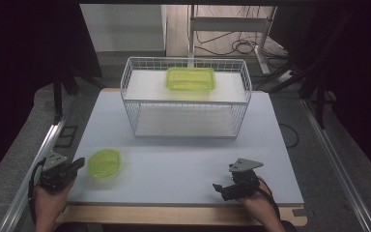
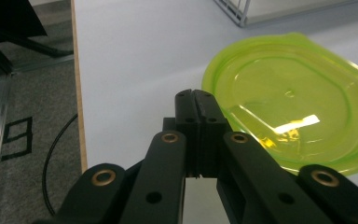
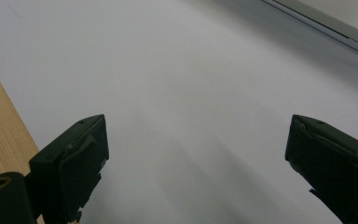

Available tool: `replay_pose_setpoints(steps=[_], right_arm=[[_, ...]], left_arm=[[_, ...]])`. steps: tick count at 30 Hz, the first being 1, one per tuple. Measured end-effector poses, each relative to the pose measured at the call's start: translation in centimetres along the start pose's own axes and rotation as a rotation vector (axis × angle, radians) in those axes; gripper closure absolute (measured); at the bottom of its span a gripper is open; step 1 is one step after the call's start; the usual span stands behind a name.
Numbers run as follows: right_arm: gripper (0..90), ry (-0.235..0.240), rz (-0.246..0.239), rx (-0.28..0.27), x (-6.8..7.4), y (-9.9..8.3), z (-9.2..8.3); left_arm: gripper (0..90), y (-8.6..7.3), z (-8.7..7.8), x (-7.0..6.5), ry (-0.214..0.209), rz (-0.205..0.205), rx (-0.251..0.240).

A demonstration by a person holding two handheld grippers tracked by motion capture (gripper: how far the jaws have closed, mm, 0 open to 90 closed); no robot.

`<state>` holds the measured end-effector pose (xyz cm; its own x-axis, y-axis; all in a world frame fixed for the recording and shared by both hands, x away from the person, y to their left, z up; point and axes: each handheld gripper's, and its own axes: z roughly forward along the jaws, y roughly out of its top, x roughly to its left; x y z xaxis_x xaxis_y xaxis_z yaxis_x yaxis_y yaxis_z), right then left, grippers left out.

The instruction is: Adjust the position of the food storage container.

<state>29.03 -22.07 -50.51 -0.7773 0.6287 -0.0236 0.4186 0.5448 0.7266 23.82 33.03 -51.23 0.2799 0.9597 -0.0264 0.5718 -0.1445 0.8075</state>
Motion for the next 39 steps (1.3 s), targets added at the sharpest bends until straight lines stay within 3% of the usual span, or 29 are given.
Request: replay_pose_setpoints(steps=[16,39], right_arm=[[6.4,0.009,-0.008,0.033,0.1,-0.1,0.3],[6.5,0.017,-0.023,0.062,0.3,-0.2,0.6]], left_arm=[[89.8,0.1,1.1,-0.8,0.002,0.011,0.039],[88.9,0.3,2.6,-2.3,-0.086,0.017,0.069]])
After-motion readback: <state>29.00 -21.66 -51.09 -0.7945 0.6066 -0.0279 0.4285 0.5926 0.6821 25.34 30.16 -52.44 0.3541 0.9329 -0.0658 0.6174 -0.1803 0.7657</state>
